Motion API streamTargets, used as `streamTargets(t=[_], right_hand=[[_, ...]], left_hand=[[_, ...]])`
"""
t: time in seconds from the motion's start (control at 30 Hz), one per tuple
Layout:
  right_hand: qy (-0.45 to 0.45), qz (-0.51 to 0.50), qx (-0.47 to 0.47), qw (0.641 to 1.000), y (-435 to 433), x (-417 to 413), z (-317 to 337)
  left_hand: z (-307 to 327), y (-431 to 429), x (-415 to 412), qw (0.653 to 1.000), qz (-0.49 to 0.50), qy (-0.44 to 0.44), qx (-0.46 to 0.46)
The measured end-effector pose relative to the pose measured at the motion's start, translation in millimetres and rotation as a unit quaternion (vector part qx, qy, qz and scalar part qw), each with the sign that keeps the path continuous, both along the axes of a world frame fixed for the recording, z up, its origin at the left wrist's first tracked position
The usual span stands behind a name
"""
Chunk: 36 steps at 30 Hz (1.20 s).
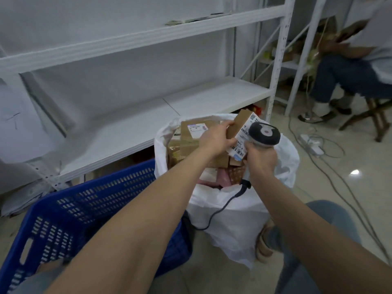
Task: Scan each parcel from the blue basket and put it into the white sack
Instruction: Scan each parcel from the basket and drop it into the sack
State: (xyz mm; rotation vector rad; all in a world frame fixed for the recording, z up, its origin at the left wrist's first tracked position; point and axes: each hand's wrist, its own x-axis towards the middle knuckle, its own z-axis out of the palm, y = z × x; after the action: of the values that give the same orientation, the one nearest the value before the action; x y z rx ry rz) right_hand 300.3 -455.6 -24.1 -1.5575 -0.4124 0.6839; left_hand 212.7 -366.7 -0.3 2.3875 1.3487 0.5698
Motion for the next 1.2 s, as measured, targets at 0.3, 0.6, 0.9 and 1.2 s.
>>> streamTargets(t=[0.3,0.6,0.9,1.2], right_hand=[[-0.030,0.022,-0.066,0.997,7,37,-26],[-0.003,0.065,-0.087,0.994,1,26,-31],[-0.044,0.140,-0.132,0.980,-25,3,-45],[-0.091,0.120,-0.155,0.976,-24,-3,-36]], left_hand=[[-63,-8,43,0.970,-0.021,0.239,-0.031],[-69,-22,-11,0.969,-0.065,0.222,-0.083],[-85,-52,-70,0.927,-0.067,0.366,0.039],[-44,-57,-92,0.978,-0.086,0.189,-0.032]])
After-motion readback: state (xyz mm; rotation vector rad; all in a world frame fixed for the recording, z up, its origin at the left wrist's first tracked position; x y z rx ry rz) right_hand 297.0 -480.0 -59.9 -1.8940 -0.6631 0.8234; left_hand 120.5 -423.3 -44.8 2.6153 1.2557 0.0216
